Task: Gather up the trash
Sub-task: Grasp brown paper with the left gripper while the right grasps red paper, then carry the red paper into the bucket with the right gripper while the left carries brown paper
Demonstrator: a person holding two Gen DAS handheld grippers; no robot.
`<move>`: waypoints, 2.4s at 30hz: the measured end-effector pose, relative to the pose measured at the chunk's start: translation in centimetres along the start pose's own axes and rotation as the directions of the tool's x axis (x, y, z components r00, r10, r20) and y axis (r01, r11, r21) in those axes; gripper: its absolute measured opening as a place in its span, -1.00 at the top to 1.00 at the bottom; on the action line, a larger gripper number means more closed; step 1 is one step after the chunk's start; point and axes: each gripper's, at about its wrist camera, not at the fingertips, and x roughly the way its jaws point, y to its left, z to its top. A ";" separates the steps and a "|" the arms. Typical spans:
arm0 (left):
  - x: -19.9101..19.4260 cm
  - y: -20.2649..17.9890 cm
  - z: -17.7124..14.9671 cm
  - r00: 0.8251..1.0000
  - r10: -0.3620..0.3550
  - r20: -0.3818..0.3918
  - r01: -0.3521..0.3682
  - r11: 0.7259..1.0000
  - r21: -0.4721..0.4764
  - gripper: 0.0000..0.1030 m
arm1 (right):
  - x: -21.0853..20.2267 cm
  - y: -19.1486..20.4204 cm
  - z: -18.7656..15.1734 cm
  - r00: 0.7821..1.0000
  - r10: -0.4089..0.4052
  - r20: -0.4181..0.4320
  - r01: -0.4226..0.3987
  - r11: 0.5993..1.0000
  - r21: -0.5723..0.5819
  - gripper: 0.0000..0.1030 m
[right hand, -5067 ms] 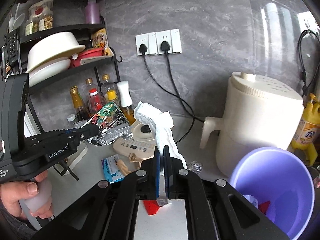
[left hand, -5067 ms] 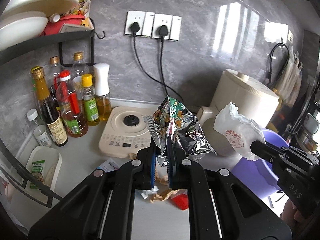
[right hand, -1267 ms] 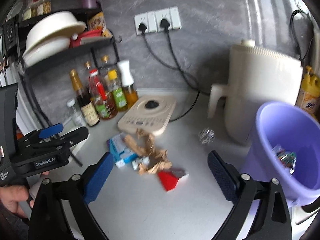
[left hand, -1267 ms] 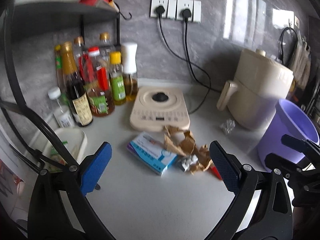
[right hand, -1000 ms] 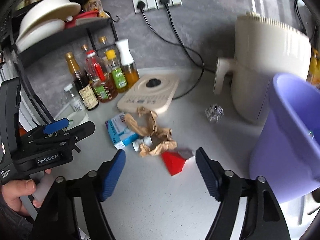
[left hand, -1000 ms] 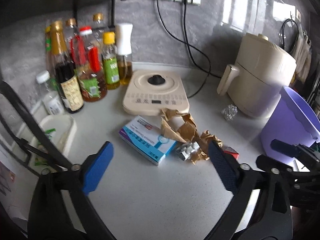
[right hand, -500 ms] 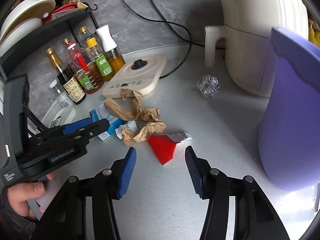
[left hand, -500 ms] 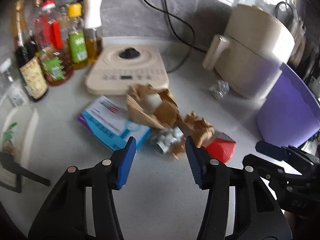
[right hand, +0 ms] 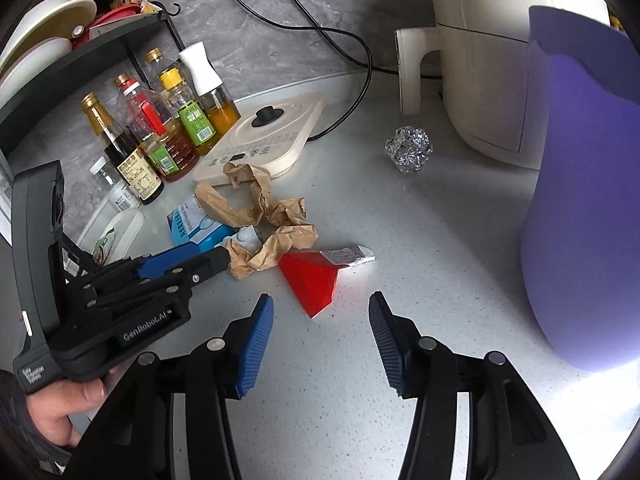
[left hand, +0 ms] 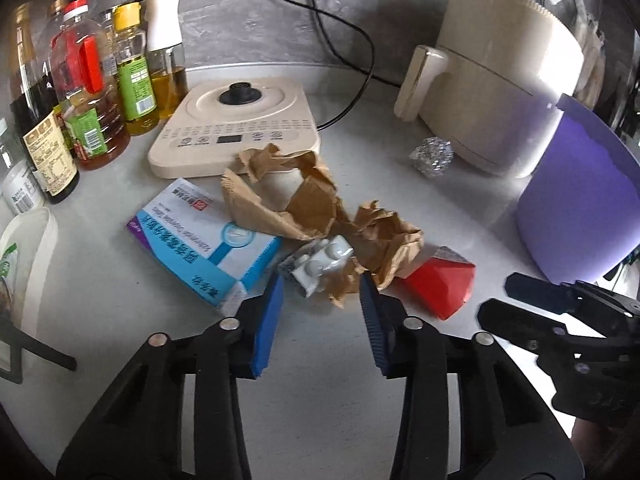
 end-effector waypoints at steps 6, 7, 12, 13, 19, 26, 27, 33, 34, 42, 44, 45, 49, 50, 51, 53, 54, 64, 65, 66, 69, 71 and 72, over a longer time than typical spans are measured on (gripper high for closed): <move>0.5 -0.5 0.6 0.999 -0.022 0.029 0.022 1.000 -0.001 0.43 | 0.4 0.1 0.0 1.000 -0.005 0.001 0.005 1.000 -0.009 0.07; 0.6 -0.5 0.7 0.999 -0.021 0.034 0.021 1.000 -0.007 0.49 | 0.4 0.0 0.0 1.000 -0.007 0.001 0.007 1.000 -0.005 0.08; 1.2 -0.6 1.2 0.999 -0.026 0.029 0.027 0.999 -0.026 0.83 | 0.4 -0.4 0.1 1.000 -0.014 -0.002 0.014 1.000 0.003 0.08; 1.1 -0.4 1.2 0.999 -0.029 0.035 0.031 0.999 -0.044 0.85 | 0.4 -0.4 0.1 1.000 -0.016 0.000 0.016 1.000 0.003 0.08; -0.9 -0.1 1.8 0.995 0.016 0.100 -0.006 0.995 -0.098 0.88 | 0.8 -0.4 0.6 1.000 -0.005 0.004 0.005 1.000 0.014 0.08; -2.0 0.9 2.3 0.993 0.045 0.112 -0.025 0.984 -0.177 0.88 | 2.2 0.2 1.1 1.000 0.011 -0.007 -0.011 1.000 -0.004 0.07; -2.1 0.8 2.3 0.992 0.045 0.114 -0.025 0.984 -0.176 0.88 | 2.5 0.3 1.2 1.000 0.015 -0.012 -0.015 1.000 -0.004 0.07; -2.9 0.6 2.7 0.992 0.032 0.118 -0.013 0.987 -0.161 0.88 | 3.3 0.4 1.4 0.998 0.055 -0.031 -0.056 0.998 -0.031 0.86; -3.1 0.5 2.8 0.992 0.027 0.123 -0.007 0.987 -0.158 0.88 | 3.0 0.5 1.4 0.998 0.060 -0.025 -0.061 0.997 -0.044 0.91; -4.9 -1.2 3.8 0.987 -0.003 0.163 0.024 0.992 -0.126 0.88 | -0.7 0.9 2.4 0.996 0.064 0.054 -0.059 0.993 -0.097 0.94; -5.5 -1.5 4.2 0.984 -0.002 0.179 0.025 0.992 -0.122 0.88 | -1.9 1.1 2.7 0.994 0.071 0.078 -0.063 0.992 -0.107 0.94; -5.9 -1.6 4.4 0.982 -0.001 0.189 0.024 0.992 -0.121 0.88 | -2.4 1.2 2.8 0.993 0.074 0.088 -0.064 0.992 -0.113 0.94; -7.4 -2.2 5.3 0.974 0.009 0.225 0.018 0.993 -0.117 0.88 | -4.7 1.4 3.6 0.988 0.087 0.131 -0.070 0.989 -0.134 0.94; -7.8 -2.3 5.5 0.973 0.011 0.232 0.017 0.993 -0.115 0.88 | -5.4 1.4 3.9 0.985 0.090 0.146 -0.069 0.988 -0.139 0.94; -8.1 -2.4 5.7 0.971 0.012 0.240 0.016 0.993 -0.114 0.88 | -6.0 1.5 4.1 0.983 0.092 0.159 -0.069 0.987 -0.144 0.94; -9.0 -2.8 6.2 0.965 0.017 0.262 0.011 0.994 -0.107 0.88 | -7.4 1.6 4.6 0.978 0.098 0.186 -0.070 0.986 -0.153 0.94; -9.6 -3.3 6.5 0.960 0.024 0.279 0.002 0.996 -0.092 0.88 | -7.9 1.7 4.8 0.975 0.100 0.198 -0.068 0.985 -0.158 0.94; -12.0 -6.4 8.6 0.939 -0.007 0.345 0.020 0.999 -0.033 0.88 | -13.0 1.5 6.6 0.948 0.094 0.305 -0.040 0.983 -0.178 0.94; -12.2 -6.8 8.7 0.937 -0.013 0.349 0.024 0.999 -0.026 0.88 | -13.5 1.3 6.8 0.944 0.088 0.317 -0.032 0.984 -0.178 0.94; -12.3 -7.1 8.8 0.935 -0.020 0.353 0.028 0.999 -0.019 0.88 | -13.9 1.2 6.9 0.942 0.083 0.326 -0.026 0.984 -0.176 0.94; -12.5 -8.1 9.4 0.931 -0.041 0.364 0.044 0.999 -0.001 0.88 | -14.9 0.4 7.1 0.935 0.064 0.349 -0.007 0.987 -0.161 0.94; -12.6 -8.7 9.8 0.928 -0.052 0.370 0.053 0.999 0.009 0.88 | -15.6 -0.2 7.2 0.930 0.050 0.363 0.005 0.989 -0.149 0.94; -12.7 -9.0 9.9 0.926 -0.058 0.373 0.058 0.998 0.014 0.88 | -16.0 -0.5 7.3 0.928 0.042 0.371 0.013 0.989 -0.144 0.94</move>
